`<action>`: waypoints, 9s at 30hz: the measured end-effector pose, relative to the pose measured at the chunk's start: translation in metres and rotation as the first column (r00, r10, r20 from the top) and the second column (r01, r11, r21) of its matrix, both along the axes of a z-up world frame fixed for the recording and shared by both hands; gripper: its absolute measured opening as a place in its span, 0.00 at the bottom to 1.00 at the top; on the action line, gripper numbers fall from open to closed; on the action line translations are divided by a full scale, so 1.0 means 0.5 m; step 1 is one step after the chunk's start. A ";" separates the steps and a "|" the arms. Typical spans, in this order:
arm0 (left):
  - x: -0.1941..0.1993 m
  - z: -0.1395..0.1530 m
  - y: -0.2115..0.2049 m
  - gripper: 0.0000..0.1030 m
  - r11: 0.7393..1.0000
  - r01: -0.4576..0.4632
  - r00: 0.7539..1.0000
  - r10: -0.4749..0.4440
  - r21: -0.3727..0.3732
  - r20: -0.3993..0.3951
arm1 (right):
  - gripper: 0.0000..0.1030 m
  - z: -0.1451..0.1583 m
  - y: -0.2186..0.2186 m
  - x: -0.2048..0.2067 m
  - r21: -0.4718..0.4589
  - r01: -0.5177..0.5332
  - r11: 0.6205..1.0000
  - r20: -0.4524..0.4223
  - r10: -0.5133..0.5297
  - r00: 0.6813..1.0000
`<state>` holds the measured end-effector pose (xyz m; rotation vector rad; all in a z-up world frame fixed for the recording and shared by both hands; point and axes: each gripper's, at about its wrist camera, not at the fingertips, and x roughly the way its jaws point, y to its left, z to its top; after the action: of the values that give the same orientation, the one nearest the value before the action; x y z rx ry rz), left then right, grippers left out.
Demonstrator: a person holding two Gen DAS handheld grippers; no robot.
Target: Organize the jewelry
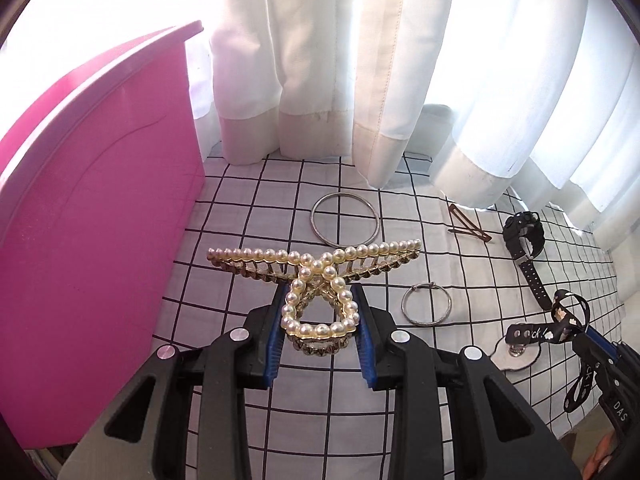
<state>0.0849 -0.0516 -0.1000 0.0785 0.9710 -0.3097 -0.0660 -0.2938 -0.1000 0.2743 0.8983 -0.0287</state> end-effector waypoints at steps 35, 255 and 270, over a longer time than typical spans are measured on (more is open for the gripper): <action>-0.049 0.328 0.233 0.29 0.974 -0.214 0.935 0.225 -0.071 0.274 | 0.21 0.356 0.245 0.148 -0.070 -0.313 0.947 0.379 0.316 0.870; 0.037 -0.089 -0.073 0.69 1.000 0.021 1.000 -0.021 0.023 0.016 | 0.61 -0.128 -0.087 0.163 -0.078 0.139 0.987 -0.082 -0.146 0.986; 0.047 0.038 -0.076 0.69 1.000 0.012 0.992 -0.010 -0.011 0.126 | 0.61 0.022 0.008 0.149 -0.086 0.054 0.995 0.041 -0.051 0.998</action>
<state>0.1082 -0.0895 -0.0813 0.0916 0.8434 -0.3172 0.0087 -0.2895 -0.0891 0.2169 0.8490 -0.1107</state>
